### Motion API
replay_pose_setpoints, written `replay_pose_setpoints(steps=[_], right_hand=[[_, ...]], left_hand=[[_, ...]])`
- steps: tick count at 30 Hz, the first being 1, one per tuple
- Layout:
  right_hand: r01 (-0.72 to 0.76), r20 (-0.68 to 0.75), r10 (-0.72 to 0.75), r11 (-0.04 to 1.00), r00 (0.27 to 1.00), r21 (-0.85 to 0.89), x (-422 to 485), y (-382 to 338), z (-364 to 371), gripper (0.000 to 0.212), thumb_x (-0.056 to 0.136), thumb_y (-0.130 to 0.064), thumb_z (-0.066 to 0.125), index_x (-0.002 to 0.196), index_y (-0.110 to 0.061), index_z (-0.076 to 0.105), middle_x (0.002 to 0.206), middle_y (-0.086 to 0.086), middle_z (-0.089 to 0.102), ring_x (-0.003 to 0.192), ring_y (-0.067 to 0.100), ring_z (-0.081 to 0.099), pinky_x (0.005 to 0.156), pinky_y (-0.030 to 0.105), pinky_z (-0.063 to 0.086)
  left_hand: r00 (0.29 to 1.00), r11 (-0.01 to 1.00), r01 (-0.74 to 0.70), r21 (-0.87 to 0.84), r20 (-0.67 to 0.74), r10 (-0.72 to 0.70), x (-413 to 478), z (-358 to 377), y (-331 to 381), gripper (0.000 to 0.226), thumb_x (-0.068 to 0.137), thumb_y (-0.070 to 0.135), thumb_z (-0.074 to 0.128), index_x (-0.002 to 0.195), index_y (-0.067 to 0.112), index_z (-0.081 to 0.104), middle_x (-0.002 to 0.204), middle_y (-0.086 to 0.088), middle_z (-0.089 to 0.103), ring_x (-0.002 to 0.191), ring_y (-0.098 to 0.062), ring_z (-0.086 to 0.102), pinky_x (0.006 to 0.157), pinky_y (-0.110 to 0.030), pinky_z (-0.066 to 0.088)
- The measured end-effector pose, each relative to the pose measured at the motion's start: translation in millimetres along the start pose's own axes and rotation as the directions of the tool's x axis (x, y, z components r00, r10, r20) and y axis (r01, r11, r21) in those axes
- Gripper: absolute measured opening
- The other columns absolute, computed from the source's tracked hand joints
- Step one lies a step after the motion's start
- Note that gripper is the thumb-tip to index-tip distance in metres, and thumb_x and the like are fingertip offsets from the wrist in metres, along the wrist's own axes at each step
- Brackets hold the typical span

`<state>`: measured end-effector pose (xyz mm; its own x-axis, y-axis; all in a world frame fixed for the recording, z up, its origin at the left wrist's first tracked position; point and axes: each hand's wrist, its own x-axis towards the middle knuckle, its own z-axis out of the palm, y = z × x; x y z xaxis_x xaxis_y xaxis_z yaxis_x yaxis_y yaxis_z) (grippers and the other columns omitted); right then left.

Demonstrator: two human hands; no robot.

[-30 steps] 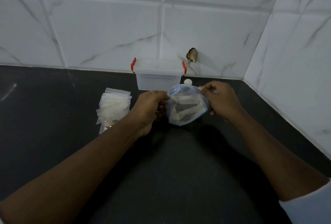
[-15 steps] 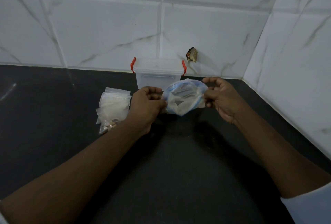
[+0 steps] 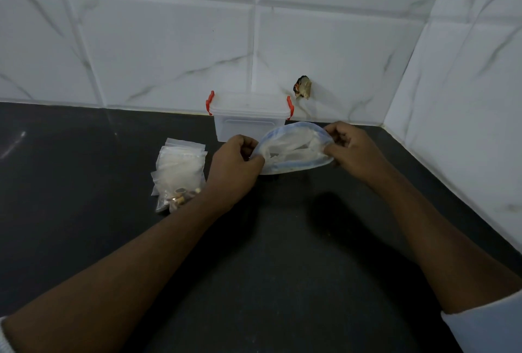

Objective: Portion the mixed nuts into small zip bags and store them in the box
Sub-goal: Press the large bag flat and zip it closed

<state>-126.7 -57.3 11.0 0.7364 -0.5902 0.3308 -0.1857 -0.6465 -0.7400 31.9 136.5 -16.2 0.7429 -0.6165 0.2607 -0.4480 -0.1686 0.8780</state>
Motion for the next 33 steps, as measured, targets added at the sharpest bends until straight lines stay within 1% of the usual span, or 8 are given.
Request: replay_pose_setpoints(steps=[5,9,13,16,20,25,29,33], right_hand=[[-0.102,-0.007,0.109,0.942,0.994,0.319,-0.8,-1.9,-0.3,0.024,0.105,-0.023,0.057,0.096,-0.017,0.078,0.092,0.011,0.076,0.079,0.027,0.061,0.067,0.038,0.051],[-0.194,0.083,0.176,0.85,0.981,0.49,1.5,2.8,-2.1,0.017,0.099,-0.012,0.064,0.094,-0.015,0.08,0.099,0.011,0.077,0.09,0.028,0.068,0.081,0.044,0.056],[-0.285,0.193,0.211,0.747,0.958,0.601,4.6,6.3,-4.6,0.013,0.093,0.001,0.065,0.101,-0.007,0.073,0.102,0.013,0.075,0.092,0.027,0.069,0.081,0.041,0.059],[-0.26,0.155,0.21,0.809,0.965,0.527,3.8,7.6,-3.9,0.019,0.088,0.007,0.069,0.093,-0.011,0.071,0.089,0.006,0.073,0.084,0.024,0.068,0.072,0.038,0.056],[-0.167,0.065,0.154,0.912,0.986,0.374,2.5,6.4,-1.9,0.029,0.084,0.011,0.07,0.083,-0.017,0.071,0.086,0.005,0.07,0.077,0.018,0.064,0.06,0.025,0.054],[-0.005,-0.107,0.006,1.0,0.994,0.01,1.5,1.3,-2.0,0.034,0.082,0.01,0.069,0.076,-0.022,0.061,0.079,0.002,0.065,0.071,0.012,0.058,0.059,0.019,0.046],[0.044,-0.208,-0.058,0.996,0.976,-0.071,0.3,-2.0,4.6,0.018,0.088,-0.006,0.073,0.085,-0.019,0.061,0.077,0.001,0.062,0.064,0.011,0.056,0.055,0.02,0.049],[-0.064,-0.156,0.068,0.997,0.985,0.032,-1.0,-2.8,5.4,0.018,0.093,-0.024,0.075,0.089,-0.012,0.062,0.073,0.008,0.067,0.054,0.018,0.063,0.046,0.03,0.054]], left_hand=[[0.984,0.947,0.172,-0.27,0.09,-0.153,2.7,0.0,3.3,0.016,0.101,0.026,0.06,0.11,0.02,0.072,0.11,0.005,0.071,0.099,-0.013,0.069,0.081,-0.036,0.063],[0.934,0.813,0.356,-0.46,0.208,-0.291,4.1,-3.0,5.7,0.01,0.095,0.016,0.069,0.102,0.012,0.076,0.104,-0.003,0.077,0.096,-0.022,0.075,0.082,-0.046,0.064],[0.889,0.706,0.454,-0.543,0.328,-0.319,4.3,-7.0,11.0,0.018,0.087,0.008,0.075,0.105,0.007,0.072,0.102,-0.006,0.078,0.094,-0.023,0.076,0.077,-0.04,0.064],[0.913,0.784,0.398,-0.477,0.287,-0.289,3.7,-6.3,11.0,0.025,0.083,0.003,0.077,0.106,0.01,0.067,0.104,-0.004,0.076,0.094,-0.02,0.075,0.073,-0.036,0.063],[0.992,0.983,0.11,-0.15,0.085,-0.098,0.9,-4.3,5.7,0.02,0.085,0.003,0.076,0.096,0.016,0.065,0.096,0.0,0.072,0.088,-0.014,0.072,0.075,-0.03,0.063],[0.999,0.988,-0.034,0.15,-0.029,0.039,0.5,-0.7,6.7,0.027,0.087,0.002,0.073,0.084,0.024,0.059,0.091,0.012,0.064,0.096,-0.01,0.064,0.079,-0.02,0.056],[0.996,0.998,0.023,0.063,-0.086,-0.018,1.6,1.5,3.2,0.019,0.089,0.01,0.074,0.089,0.022,0.059,0.094,0.006,0.068,0.09,-0.012,0.07,0.072,-0.023,0.06],[0.957,0.883,0.291,-0.368,0.113,-0.268,0.9,-6.0,9.2,0.016,0.093,0.018,0.071,0.103,0.009,0.061,0.103,-0.008,0.072,0.086,-0.023,0.076,0.067,-0.038,0.065]])
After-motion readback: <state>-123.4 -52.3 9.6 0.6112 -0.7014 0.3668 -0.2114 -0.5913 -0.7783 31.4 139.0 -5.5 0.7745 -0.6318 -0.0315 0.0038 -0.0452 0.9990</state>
